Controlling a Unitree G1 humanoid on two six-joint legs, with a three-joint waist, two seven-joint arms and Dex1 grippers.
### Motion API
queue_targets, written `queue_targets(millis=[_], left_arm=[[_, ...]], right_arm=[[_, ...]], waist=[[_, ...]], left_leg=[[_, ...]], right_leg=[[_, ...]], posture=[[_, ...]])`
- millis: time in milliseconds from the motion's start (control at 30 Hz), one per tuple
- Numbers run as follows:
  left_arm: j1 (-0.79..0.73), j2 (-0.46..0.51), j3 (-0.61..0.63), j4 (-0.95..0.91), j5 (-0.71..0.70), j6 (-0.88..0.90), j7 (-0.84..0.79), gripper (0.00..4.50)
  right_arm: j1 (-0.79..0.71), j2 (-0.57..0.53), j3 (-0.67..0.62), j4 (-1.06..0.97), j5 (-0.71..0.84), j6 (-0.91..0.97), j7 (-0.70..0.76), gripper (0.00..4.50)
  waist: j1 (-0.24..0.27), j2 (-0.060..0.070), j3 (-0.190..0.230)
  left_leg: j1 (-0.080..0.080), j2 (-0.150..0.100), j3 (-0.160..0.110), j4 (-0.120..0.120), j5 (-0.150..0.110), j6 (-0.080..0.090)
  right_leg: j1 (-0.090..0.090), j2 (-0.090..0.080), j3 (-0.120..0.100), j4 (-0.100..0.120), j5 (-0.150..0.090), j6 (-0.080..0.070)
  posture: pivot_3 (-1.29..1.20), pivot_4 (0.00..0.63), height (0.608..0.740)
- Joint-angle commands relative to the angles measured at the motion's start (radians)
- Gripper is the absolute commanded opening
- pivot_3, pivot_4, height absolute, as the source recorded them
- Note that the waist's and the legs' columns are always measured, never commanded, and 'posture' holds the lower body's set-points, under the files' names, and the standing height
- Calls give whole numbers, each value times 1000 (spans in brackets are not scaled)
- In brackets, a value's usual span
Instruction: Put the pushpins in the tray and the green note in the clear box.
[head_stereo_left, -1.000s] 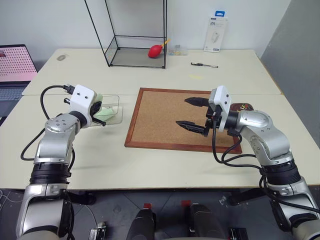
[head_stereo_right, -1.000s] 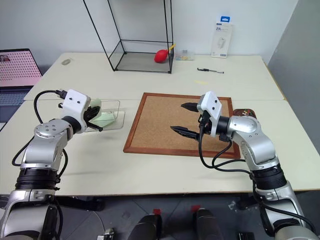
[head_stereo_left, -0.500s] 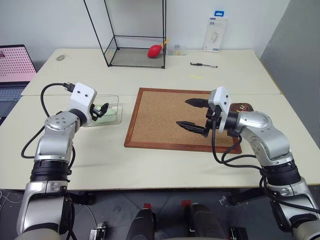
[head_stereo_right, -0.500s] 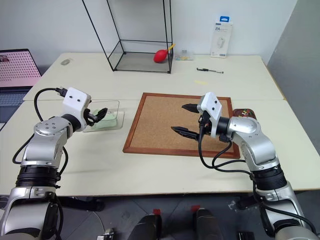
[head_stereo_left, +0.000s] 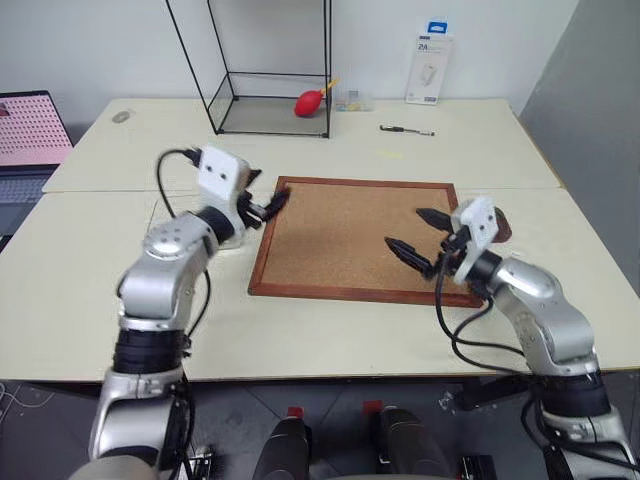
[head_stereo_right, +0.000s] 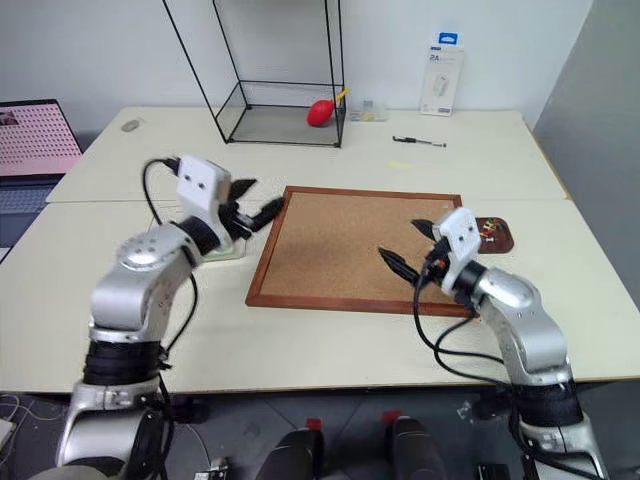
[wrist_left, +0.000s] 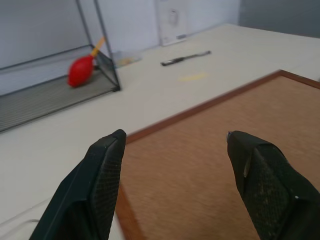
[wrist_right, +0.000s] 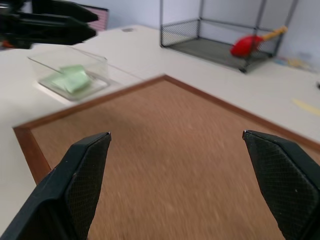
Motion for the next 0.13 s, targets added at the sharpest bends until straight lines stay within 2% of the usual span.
queue_targets(millis=[33, 133], left_arm=[[59, -8, -12, -47, -1, -52, -26, 3390], [98, -25, -5, -51, -28, -59, -42, 3390]], right_arm=[[42, -16, -61, -52, -15, -47, -34, 4500], [59, -27, -68, -36, -28, -66, -34, 4500]], waist=[[-1, 0, 0], [-1, 0, 0]], left_leg=[[0, 0, 0, 0, 0, 0], [1, 0, 0, 1, 0, 0]], right_leg=[[0, 0, 0, 0, 0, 0], [1, 1, 0, 1, 0, 0]], posture=[[0, 150, 740], [0, 150, 740]])
